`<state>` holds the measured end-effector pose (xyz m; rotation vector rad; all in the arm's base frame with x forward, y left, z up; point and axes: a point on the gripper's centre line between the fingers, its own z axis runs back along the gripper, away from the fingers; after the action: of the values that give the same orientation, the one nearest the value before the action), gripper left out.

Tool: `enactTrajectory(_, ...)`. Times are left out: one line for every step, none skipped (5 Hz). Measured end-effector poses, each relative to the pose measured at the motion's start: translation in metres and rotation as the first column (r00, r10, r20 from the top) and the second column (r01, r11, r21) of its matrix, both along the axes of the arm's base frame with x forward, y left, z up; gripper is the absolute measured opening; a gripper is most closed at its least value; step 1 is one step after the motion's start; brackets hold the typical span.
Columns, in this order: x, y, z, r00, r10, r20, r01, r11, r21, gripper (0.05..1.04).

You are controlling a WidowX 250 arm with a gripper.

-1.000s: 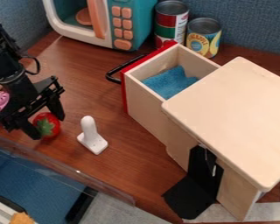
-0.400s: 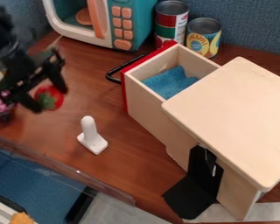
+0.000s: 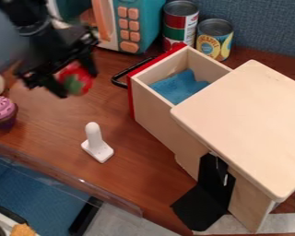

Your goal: Put the red object in the drawer

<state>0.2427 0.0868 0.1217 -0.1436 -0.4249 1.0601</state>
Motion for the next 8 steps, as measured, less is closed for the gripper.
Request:
enactTrajectory(0.017, -0.021, 0.005, 1.000, -0.002, 0.010, 0.002, 0.998, 0.059, 0.724)
enactTrajectory(0.034, -0.043, 0.012, 1.000, -0.015, 0.011, 0.014, 0.996, 0.087, 0.724)
enactTrajectory(0.048, -0.065, 0.031, 0.999, -0.041, 0.014, 0.039, 0.997, 0.072, 0.724)
enactTrajectory(0.060, -0.078, 0.038, 0.999, -0.042, -0.001, 0.042, 0.998, 0.050, 0.724)
enactTrajectory(0.075, -0.097, 0.024, 0.997, -0.067, -0.035, 0.070, 0.995, 0.073, 0.724)
enactTrajectory(0.086, -0.110, -0.002, 0.996, -0.075, -0.055, 0.081, 0.991, 0.109, 0.724)
enactTrajectory(0.092, -0.122, -0.019, 0.996, -0.072, -0.058, 0.079, 0.989, 0.128, 0.724)
enactTrajectory(0.101, -0.127, -0.031, 0.997, -0.042, -0.057, 0.049, 0.991, 0.127, 0.794)
